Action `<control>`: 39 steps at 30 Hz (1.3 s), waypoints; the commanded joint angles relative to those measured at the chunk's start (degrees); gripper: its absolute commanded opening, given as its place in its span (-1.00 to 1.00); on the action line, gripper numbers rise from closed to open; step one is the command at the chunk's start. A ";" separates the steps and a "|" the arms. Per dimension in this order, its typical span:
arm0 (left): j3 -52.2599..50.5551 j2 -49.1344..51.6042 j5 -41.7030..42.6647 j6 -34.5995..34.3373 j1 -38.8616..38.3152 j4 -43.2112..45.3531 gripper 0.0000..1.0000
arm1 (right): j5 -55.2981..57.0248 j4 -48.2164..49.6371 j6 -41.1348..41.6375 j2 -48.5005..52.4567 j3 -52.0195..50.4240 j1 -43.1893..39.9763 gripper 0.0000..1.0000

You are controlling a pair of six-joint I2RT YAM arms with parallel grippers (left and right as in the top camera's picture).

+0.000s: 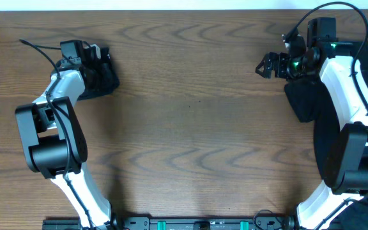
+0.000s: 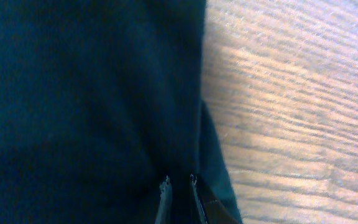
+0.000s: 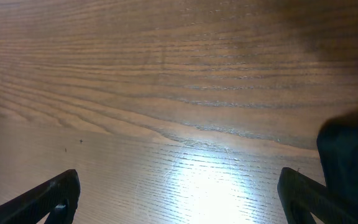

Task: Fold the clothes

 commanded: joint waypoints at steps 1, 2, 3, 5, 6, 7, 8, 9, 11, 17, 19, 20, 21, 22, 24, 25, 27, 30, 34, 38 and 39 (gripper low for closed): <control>-0.79 0.96 -3.89 -0.11 0.63 -2.86 -0.74 | -0.20 -0.07 -0.92 -0.55 0.76 0.00 0.98; -0.79 0.96 -5.25 -0.09 0.68 -3.74 -0.74 | -0.20 -0.07 -0.94 -0.55 0.76 0.00 0.99; -0.79 0.96 -6.60 -0.09 0.68 -4.66 -0.74 | -0.20 -0.07 -0.92 -0.55 0.76 0.00 0.98; -0.79 0.96 -8.72 0.79 0.68 -6.34 -0.78 | -0.20 -0.07 -0.92 -0.55 0.76 0.00 0.99; -0.79 0.96 -9.35 1.14 0.68 -7.08 -0.81 | -0.20 -0.07 -0.92 -0.55 0.76 0.00 0.99; -0.79 0.96 -9.35 1.77 0.68 -7.80 -0.80 | -0.20 -0.09 -0.92 -0.55 0.76 0.00 0.99; -0.79 0.96 -9.35 2.32 0.68 -8.72 -0.81 | -0.20 -0.09 -0.92 -0.55 0.76 0.00 0.99; -0.79 0.96 -9.57 2.38 0.72 -9.44 -0.82 | -0.20 -0.07 -0.94 -0.55 0.76 0.00 0.99; -0.79 0.92 -9.55 2.51 1.03 -10.80 -0.82 | -0.20 -0.07 -0.92 -0.52 0.76 0.00 0.98; -0.79 0.87 -9.53 2.45 2.95 -12.87 -0.82 | -0.20 -0.07 -0.92 -0.55 0.76 0.00 0.98; -0.79 0.87 -9.53 2.21 3.74 -13.29 -0.83 | -0.20 -0.09 -0.92 -0.55 0.76 0.00 0.98; -0.79 0.87 -9.51 1.99 4.09 -13.42 -0.82 | -0.20 -0.07 -0.92 -0.52 0.76 0.00 0.99; -0.79 0.87 -9.49 1.99 4.39 -13.42 -0.83 | -0.20 -0.07 -0.94 -0.55 0.76 0.00 0.98; -0.74 0.85 -9.49 2.01 4.55 -13.42 -0.83 | -0.20 -0.07 -0.92 -0.55 0.76 0.00 0.99; -0.72 0.52 -9.49 2.05 4.59 -13.51 -0.83 | -0.20 -0.07 -0.94 -0.55 0.76 0.00 0.98; -0.72 0.15 -9.49 2.05 4.59 -13.73 -0.83 | -0.20 -0.07 -0.92 -0.55 0.76 0.00 0.98; -0.72 -1.07 -9.51 2.03 4.59 -14.34 -0.83 | -0.20 -0.09 -0.92 -0.55 0.76 0.00 0.98; -0.72 -3.21 -9.49 1.51 4.59 -14.78 -0.83 | -0.20 -0.09 -0.94 -0.55 0.76 0.00 0.99; -0.72 -4.83 -9.27 0.44 4.59 -17.20 -0.83 | -0.20 -0.07 -0.92 -0.55 0.76 0.00 0.99; -0.72 -8.15 -9.03 0.39 4.59 -17.25 -0.83 | -0.20 -0.07 -0.92 -0.55 0.76 0.00 0.98; -0.72 -9.29 -9.01 0.26 4.59 -16.94 -0.83 | -0.20 -0.07 -0.94 -0.55 0.76 0.00 0.98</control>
